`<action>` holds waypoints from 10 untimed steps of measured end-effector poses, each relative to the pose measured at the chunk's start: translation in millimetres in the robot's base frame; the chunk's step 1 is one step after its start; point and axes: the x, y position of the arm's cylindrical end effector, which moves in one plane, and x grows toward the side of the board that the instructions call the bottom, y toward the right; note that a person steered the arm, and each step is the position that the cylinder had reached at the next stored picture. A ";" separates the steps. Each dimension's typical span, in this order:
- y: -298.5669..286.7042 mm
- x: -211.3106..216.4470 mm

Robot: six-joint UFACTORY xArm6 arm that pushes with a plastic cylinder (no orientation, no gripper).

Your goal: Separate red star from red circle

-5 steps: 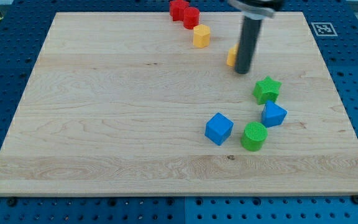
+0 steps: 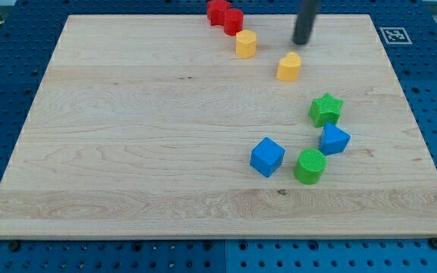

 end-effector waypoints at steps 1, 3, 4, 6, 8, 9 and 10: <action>-28.4 -24.9; -39.5 -64.3; -50.8 -63.3; -184.1 -61.3; -273.5 -17.6; -300.1 -2.3; -343.8 -9.5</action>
